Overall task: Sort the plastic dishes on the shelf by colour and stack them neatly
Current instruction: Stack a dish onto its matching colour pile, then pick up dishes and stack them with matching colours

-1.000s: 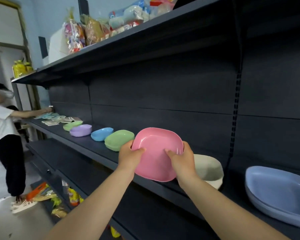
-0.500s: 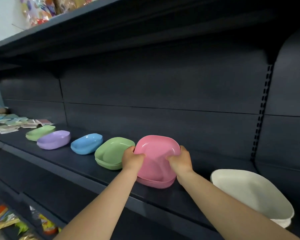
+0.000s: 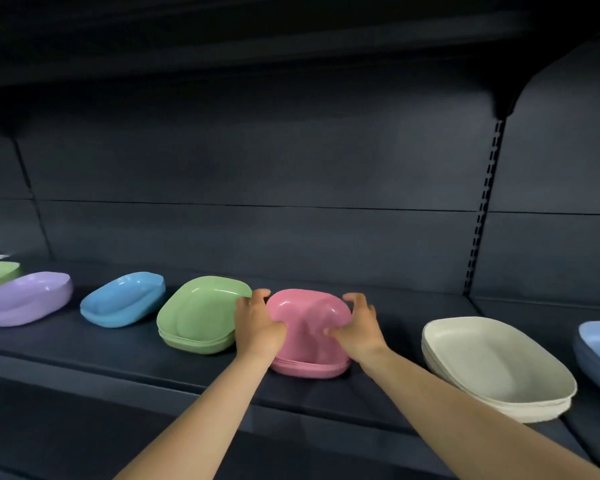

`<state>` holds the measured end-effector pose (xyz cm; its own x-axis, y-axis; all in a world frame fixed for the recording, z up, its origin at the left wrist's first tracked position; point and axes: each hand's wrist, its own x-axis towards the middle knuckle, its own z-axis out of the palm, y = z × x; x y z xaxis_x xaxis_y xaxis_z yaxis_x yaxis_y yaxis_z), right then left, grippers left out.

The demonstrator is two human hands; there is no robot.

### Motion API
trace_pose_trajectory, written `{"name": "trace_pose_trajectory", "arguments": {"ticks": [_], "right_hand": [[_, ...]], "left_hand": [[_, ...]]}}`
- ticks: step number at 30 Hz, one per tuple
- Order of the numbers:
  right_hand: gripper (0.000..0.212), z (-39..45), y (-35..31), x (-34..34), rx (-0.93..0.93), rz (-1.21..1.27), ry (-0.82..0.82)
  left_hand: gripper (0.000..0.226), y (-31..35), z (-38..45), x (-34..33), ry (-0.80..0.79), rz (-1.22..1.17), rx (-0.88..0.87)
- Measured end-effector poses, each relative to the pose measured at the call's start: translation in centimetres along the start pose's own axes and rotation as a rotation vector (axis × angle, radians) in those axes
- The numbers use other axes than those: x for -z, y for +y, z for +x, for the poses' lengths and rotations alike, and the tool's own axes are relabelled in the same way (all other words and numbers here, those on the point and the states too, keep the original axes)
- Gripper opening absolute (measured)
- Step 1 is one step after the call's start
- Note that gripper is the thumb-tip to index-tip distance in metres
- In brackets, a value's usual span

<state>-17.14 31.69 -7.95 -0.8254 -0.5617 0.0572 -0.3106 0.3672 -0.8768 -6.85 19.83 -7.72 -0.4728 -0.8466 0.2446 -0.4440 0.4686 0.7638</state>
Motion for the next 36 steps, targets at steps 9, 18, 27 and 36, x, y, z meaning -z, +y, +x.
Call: {"name": "trace_pose_trajectory", "arguments": {"ticks": [9, 18, 27, 36], "right_hand": [[0.060, -0.4, -2.2, 11.9, 0.374, -0.732, 0.082], [0.064, -1.4, 5.3, 28.4, 0.304, -0.963, 0.125], [0.068, -2.4, 16.4, 42.9, 0.178, -0.728, 0.102], [0.034, -2.6, 22.7, 40.9, -0.191, 0.432, -0.192]], "left_hand": [[0.061, 10.3, -1.0, 0.4, -0.279, 0.500, -0.524], [0.060, 21.1, -6.7, -10.0, -0.351, 0.637, -0.641], [0.067, 30.2, -15.7, -22.1, -0.459, 0.363, -0.480], [0.057, 28.4, -19.2, -27.5, -0.465, -0.358, 0.297]]}}
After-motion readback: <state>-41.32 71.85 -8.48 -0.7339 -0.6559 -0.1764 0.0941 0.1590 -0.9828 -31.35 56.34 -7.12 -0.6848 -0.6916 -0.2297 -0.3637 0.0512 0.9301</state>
